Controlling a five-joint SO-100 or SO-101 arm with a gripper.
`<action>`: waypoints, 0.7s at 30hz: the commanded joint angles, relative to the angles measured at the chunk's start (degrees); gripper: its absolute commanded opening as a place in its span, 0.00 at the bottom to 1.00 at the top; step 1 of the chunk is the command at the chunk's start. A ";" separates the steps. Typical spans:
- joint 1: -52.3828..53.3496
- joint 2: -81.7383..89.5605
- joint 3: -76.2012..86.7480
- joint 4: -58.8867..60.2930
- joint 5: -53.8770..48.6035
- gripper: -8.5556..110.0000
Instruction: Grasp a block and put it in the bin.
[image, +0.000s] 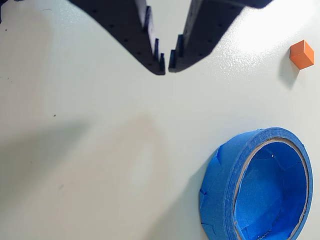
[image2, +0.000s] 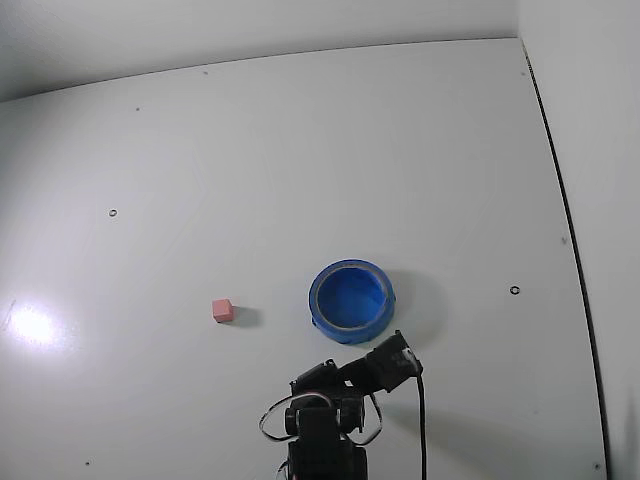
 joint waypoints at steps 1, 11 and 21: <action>-0.26 0.44 -0.97 0.00 -0.09 0.07; -0.18 0.44 -0.97 0.00 -0.09 0.07; -0.62 0.44 -1.05 0.00 -0.79 0.07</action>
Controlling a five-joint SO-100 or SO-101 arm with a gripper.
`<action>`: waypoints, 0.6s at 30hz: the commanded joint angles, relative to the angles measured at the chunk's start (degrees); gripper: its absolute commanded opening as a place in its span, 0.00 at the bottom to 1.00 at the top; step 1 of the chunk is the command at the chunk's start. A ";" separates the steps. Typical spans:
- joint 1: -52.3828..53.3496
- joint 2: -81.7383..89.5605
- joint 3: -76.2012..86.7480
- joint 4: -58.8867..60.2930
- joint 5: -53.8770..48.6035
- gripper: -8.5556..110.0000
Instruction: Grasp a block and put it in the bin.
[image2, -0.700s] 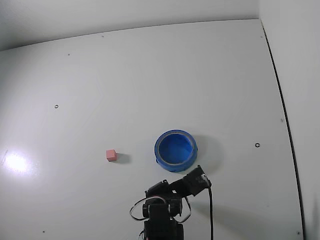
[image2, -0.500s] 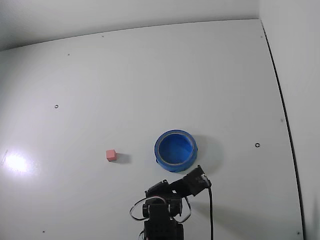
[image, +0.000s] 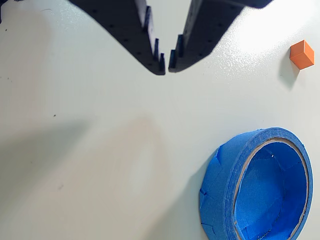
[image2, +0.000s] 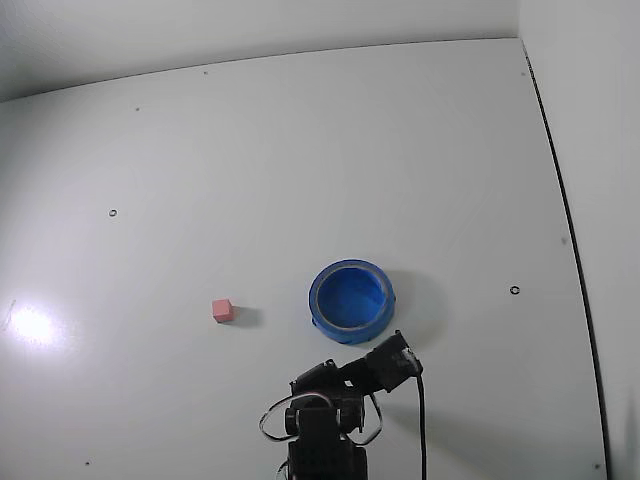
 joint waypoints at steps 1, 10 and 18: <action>-0.62 0.44 -1.05 0.00 -0.79 0.07; -0.70 0.53 -1.23 -0.88 -3.69 0.10; -1.41 -0.53 -9.49 -2.99 -26.72 0.24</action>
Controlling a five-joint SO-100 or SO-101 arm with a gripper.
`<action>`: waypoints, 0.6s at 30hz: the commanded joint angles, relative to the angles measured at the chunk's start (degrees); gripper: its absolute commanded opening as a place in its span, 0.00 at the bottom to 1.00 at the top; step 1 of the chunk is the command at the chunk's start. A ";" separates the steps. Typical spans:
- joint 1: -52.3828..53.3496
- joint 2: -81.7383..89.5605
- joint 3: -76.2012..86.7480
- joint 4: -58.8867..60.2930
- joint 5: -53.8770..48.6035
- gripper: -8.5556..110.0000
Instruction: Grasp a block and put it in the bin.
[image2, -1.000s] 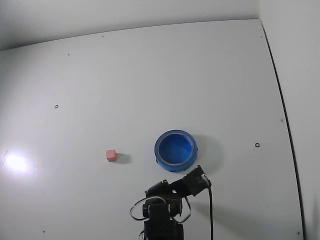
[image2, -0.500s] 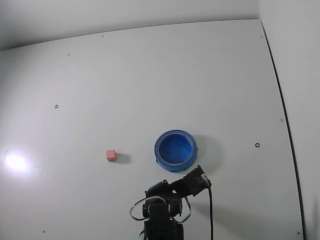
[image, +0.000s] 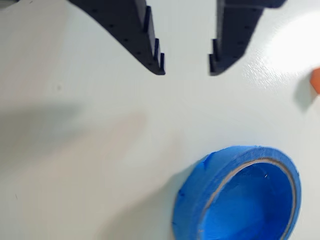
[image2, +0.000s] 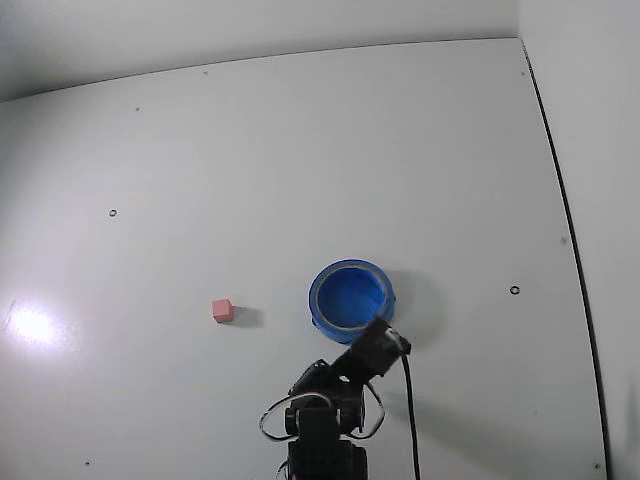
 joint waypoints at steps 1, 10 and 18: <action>-2.20 -0.70 -11.16 -3.34 -11.51 0.26; -15.73 -22.24 -28.04 -4.92 -15.91 0.27; -22.76 -53.53 -48.60 -4.92 -11.78 0.27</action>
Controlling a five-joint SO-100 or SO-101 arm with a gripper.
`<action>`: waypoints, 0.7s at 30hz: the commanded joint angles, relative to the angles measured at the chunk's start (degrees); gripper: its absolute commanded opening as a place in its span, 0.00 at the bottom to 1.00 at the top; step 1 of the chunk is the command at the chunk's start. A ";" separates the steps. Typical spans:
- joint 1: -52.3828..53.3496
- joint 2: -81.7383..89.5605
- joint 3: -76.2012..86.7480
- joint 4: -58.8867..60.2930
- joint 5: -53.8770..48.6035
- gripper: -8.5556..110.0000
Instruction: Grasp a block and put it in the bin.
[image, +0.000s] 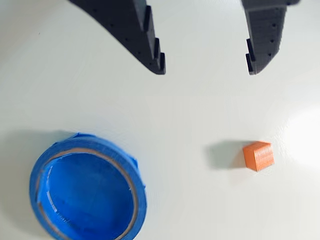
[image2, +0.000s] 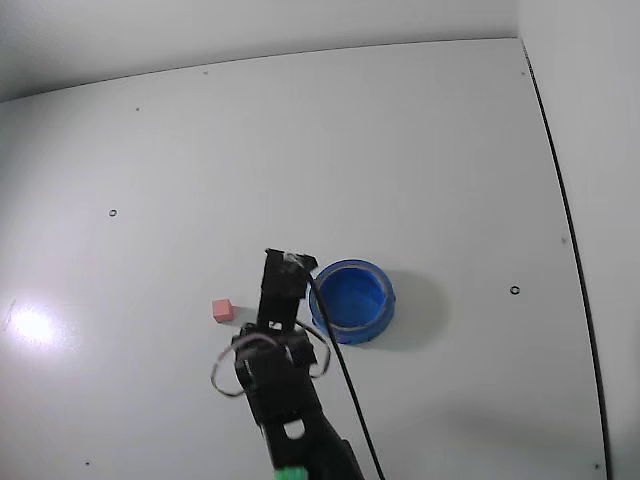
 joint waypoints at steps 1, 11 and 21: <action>-2.90 -16.08 -17.40 -1.32 1.93 0.27; -4.75 -37.09 -36.65 -1.32 3.16 0.27; -4.83 -46.32 -43.59 -1.32 2.81 0.27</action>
